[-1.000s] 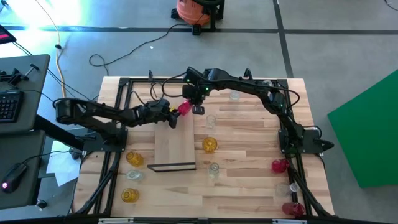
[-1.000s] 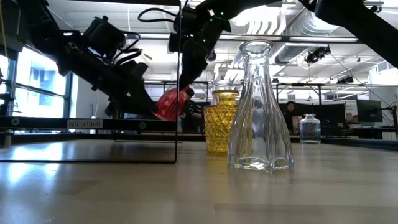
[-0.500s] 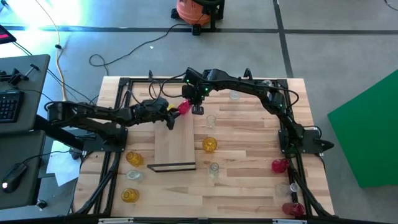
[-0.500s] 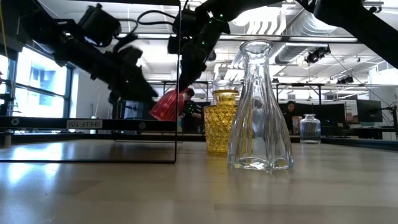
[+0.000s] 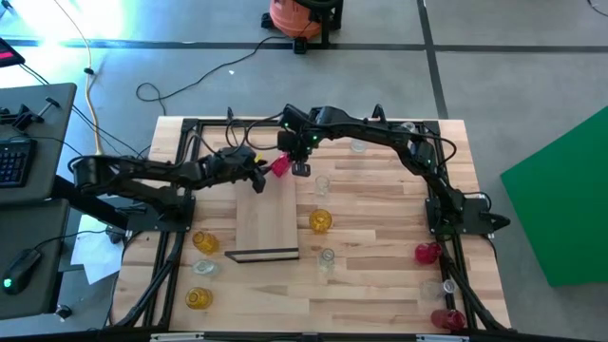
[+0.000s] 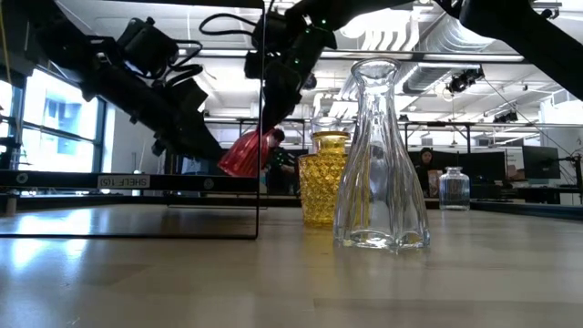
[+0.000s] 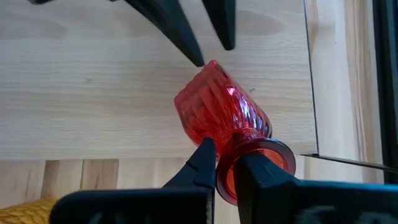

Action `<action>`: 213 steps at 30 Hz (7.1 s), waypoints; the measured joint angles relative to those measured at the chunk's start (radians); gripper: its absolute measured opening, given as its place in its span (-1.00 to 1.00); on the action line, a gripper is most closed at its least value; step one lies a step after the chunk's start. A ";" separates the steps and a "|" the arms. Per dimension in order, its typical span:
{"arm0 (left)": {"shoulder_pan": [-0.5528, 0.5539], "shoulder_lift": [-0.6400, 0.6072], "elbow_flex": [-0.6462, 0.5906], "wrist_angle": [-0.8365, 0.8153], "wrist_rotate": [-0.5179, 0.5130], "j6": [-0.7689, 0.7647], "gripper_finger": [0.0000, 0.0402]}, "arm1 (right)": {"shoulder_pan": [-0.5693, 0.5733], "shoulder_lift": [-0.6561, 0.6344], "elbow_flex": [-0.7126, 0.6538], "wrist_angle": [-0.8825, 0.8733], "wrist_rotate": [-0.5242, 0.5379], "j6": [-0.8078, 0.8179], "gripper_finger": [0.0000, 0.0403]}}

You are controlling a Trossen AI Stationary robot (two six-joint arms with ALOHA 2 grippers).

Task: Sort vases onto shelf
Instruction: Put the top left red vase on the shelf

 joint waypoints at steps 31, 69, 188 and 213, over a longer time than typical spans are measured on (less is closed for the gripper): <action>0.014 0.091 0.022 0.068 0.044 -0.026 -0.37 | 0.020 0.000 -0.002 0.038 0.006 -0.029 -0.66; 0.013 0.092 0.021 0.069 0.067 -0.060 -0.37 | 0.035 0.000 0.033 0.001 -0.010 -0.057 -0.43; -0.012 0.079 0.071 -0.026 0.113 -0.062 -0.37 | 0.047 0.038 0.092 -0.018 -0.020 -0.157 -0.04; -0.006 0.079 0.071 -0.026 0.084 -0.088 -0.37 | 0.066 0.035 0.113 0.011 0.179 -0.151 -0.04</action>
